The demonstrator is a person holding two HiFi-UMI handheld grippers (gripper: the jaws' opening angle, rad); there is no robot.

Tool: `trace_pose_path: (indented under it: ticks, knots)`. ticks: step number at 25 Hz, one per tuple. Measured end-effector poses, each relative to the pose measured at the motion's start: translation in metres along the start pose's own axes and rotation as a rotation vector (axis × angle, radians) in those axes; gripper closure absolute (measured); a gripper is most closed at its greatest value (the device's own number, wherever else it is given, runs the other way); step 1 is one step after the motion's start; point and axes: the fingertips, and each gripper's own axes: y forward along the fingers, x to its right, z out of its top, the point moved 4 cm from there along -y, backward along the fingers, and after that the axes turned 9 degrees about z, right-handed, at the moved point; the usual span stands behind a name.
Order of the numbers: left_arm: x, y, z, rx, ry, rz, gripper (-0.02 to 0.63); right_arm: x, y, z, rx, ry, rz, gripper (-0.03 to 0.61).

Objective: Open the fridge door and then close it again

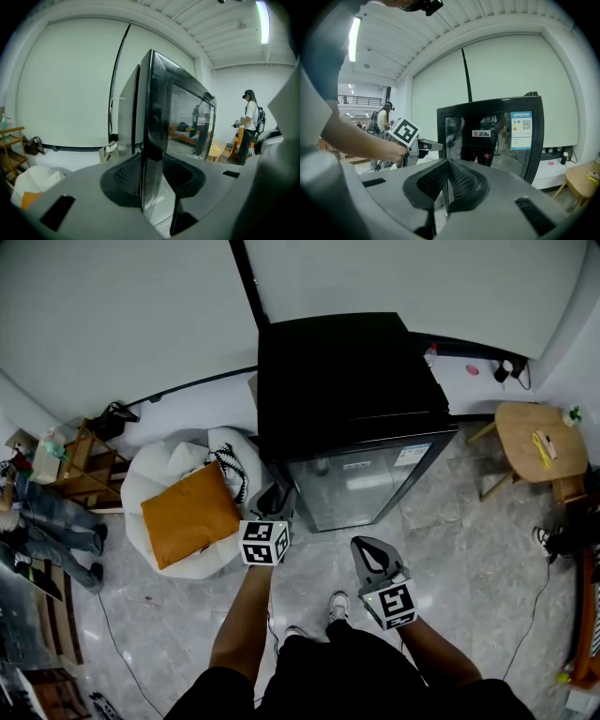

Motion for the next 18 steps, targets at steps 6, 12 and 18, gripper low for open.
trace_pose_path:
  ticks: [6,12,18]
  knots:
    - [0.013,-0.025,-0.011,0.028,-0.004,-0.004,0.469,0.003,0.001,0.002,0.011,0.002,-0.006,0.56]
    - [0.02,-0.041,-0.019,0.02,-0.003,-0.004,0.48,-0.003,-0.001,0.006,0.024,-0.011,-0.018,0.56]
    - [0.029,-0.052,-0.022,0.015,-0.004,-0.012,0.486,-0.006,-0.009,0.003,0.027,-0.004,-0.03,0.56]
